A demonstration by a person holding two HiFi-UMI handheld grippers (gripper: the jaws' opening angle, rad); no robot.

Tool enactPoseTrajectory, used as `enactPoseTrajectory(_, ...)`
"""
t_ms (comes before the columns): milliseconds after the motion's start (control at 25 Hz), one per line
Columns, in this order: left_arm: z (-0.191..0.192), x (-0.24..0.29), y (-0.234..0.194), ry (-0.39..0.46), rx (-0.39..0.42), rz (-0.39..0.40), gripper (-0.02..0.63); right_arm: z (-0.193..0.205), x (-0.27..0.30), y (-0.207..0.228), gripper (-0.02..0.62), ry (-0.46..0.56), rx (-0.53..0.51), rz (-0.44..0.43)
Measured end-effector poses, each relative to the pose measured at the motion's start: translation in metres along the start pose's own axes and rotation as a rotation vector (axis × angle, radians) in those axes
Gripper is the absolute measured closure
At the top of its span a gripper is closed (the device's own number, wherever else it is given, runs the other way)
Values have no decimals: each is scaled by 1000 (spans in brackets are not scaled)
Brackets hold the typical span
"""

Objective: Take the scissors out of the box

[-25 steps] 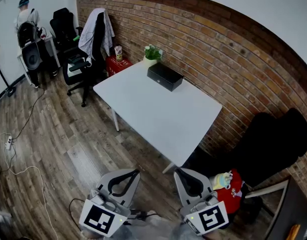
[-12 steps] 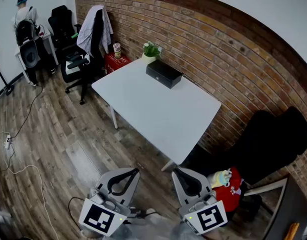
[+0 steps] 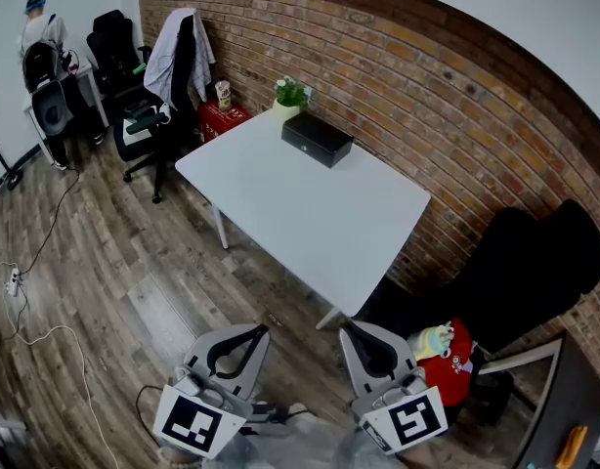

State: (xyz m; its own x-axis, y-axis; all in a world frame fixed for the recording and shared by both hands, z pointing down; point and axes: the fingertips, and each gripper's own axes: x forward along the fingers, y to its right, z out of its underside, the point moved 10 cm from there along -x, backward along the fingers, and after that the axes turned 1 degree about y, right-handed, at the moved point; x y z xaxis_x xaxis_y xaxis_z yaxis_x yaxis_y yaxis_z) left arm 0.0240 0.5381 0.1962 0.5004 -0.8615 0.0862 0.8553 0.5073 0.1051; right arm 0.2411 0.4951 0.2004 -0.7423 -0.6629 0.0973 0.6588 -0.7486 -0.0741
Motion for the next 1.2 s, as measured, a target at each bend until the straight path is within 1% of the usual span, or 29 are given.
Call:
enactPoseTrajectory(200,3,-5,-8,-3,16,0,588,3,6,-4,551,-10,-6,15)
enactPoseTrajectory(360,4,-9,-12,2,0,-5,588,2,10,-8,551,-11,-12,25)
enactPoseTrajectory(600,4,-16,-23,5,22,14,588,-1,16,-19,551,-15,-17,47)
enactPoseTrajectory(720,3,-19,-28,13,16,15,588,-2,18,-24,551,-15,-23,58)
enactPoseTrajectory(960,3,-30,-33,36,32,30,588,-1,18,-40,551,-17,-29,81)
enactPoseTrajectory(1200,6,-35,-36,41,34,30,589,1,17,-44,551,-22,-37,91)
